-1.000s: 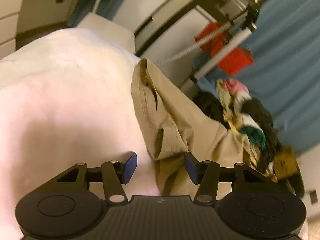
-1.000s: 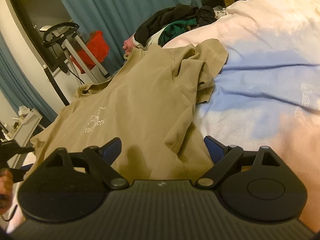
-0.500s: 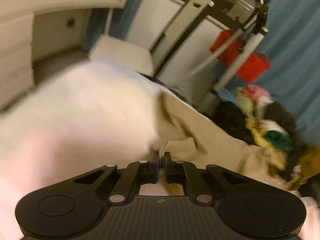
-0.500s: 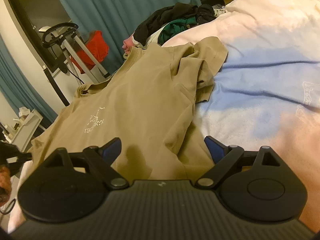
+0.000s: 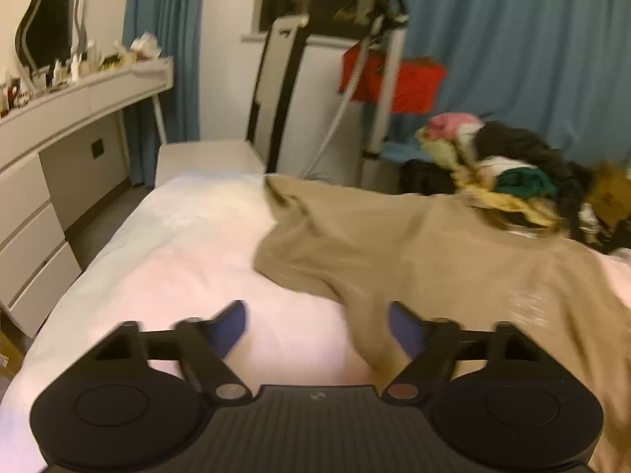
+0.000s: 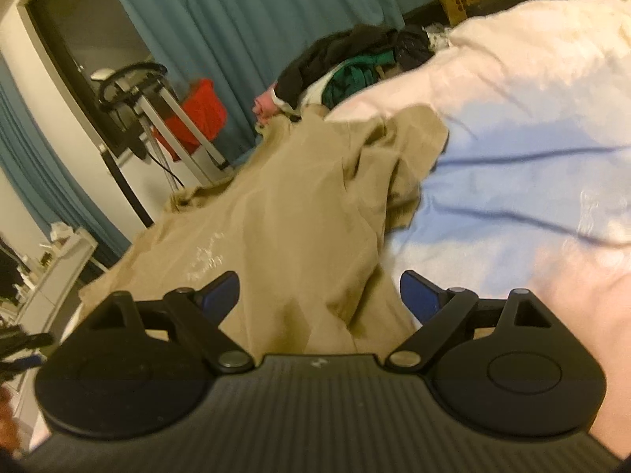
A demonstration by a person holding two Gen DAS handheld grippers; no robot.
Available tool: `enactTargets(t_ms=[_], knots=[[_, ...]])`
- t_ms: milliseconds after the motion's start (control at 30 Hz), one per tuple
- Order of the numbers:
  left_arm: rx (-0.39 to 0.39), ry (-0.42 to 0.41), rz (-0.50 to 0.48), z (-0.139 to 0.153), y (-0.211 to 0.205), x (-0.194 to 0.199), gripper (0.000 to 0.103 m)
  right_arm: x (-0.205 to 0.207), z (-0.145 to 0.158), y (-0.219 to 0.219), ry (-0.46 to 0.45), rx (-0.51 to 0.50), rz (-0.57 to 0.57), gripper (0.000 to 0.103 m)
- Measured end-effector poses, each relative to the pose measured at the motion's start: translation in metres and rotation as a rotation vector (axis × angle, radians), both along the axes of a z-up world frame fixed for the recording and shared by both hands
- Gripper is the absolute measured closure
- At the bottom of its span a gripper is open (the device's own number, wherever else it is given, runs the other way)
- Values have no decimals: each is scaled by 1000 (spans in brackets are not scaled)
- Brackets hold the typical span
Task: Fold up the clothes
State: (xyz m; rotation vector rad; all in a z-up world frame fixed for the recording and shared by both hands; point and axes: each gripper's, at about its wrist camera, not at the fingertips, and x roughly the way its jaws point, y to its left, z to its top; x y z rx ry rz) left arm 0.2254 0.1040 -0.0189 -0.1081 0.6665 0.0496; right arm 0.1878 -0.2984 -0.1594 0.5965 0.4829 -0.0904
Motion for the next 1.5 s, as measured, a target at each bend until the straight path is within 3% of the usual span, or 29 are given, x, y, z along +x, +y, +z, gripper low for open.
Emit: enactTargets(t_ms=[267, 333, 367, 400, 467, 567, 667, 767, 833, 933, 1133, 1333, 1367, 1400, 1467, 1500], knots=[[-14, -19, -137, 25, -64, -99, 16, 5, 25, -36, -59, -56, -84, 13], [-58, -37, -150, 26, -72, -110, 14, 20, 22, -55, -54, -27, -91, 15], [-87, -49, -154, 25, -75, -116, 12, 28, 17, -65, -38, 0, -104, 27], [-99, -52, -158, 22, -77, -117, 12, 37, 12, -75, -16, 35, -124, 29], [-120, -57, -168, 16, -81, -117, 12, 57, 1, -93, 8, 101, -150, 29], [-131, -44, -185, 3, -88, -111, 12, 90, -16, -110, 44, 108, -163, 30], [-140, -14, -198, -11, -95, -98, 12, 120, -31, -112, 43, 106, -139, 45], [-152, 8, -204, -20, -99, -84, 12, 140, -36, -112, 54, 91, -92, 95], [-162, 18, -206, -24, -101, -75, 12, 144, -23, -108, 41, 32, -81, 96], [-171, 21, -220, -29, -103, -69, 12, 149, 16, -109, -3, -147, -94, 97], [-123, 48, -285, -43, -108, -67, 12, 185, 65, -123, 46, -484, -149, 97], [-56, 7, -318, -42, -111, -73, 12, 175, 62, -108, 86, -566, -106, 88], [-52, -2, -320, -41, -111, -74, 12, 173, 62, -105, 92, -579, -99, 66], [-48, -11, -321, -41, -111, -75, 12, 166, 64, -101, 89, -582, -88, 37], [-43, -24, -326, -40, -110, -77, 12, 138, 70, -87, 58, -565, -53, 14], [-52, -18, -329, -40, -109, -78, 12, 122, 73, -82, 44, -553, -34, 14]])
